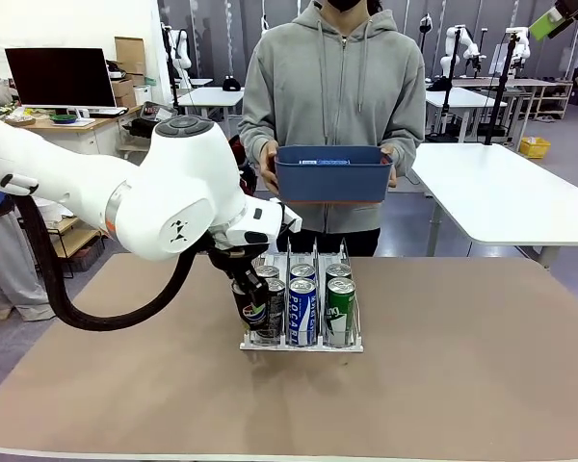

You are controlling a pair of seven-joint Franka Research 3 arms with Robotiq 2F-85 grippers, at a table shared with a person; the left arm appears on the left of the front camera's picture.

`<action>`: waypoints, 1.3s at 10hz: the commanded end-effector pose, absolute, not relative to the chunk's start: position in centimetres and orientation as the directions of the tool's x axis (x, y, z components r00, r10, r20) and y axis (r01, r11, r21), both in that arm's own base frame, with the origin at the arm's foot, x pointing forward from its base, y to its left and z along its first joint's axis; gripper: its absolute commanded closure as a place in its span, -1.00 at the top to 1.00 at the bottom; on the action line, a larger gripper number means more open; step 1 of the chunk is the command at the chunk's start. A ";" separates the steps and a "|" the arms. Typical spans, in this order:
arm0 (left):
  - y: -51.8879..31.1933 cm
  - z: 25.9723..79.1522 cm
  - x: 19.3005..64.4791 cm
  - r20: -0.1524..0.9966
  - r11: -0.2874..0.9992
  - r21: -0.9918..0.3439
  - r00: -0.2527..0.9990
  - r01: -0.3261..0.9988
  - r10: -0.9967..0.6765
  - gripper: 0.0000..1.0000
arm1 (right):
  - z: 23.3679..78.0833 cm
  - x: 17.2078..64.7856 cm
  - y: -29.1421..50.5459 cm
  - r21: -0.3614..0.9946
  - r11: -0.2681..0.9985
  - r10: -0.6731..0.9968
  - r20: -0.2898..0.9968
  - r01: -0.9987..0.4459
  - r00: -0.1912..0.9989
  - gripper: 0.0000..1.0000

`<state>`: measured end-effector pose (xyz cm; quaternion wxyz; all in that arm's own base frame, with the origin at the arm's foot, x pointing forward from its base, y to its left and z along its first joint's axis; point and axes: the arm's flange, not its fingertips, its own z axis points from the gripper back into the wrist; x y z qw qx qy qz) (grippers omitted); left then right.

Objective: Fill the beverage cans into the dispenser.
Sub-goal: Place the picked Pepsi coke in the line of the Automatic Can Dispenser with the same cans.

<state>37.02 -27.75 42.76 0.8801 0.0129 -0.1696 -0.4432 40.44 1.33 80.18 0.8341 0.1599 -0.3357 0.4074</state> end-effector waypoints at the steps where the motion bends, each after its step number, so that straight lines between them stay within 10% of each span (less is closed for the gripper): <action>1: -29.1 43.0 37.8 0.291 0.577 0.120 0.527 0.808 -0.799 0.15 | 80.1 40.3 1.3 -0.002 0.619 0.570 0.690 -0.786 0.447 1.00; 13: -29.6 41.6 42.5 0.314 0.625 0.145 0.564 0.767 -0.764 0.15 | 80.1 40.3 1.3 -0.002 0.619 0.570 0.690 -0.786 0.447 1.00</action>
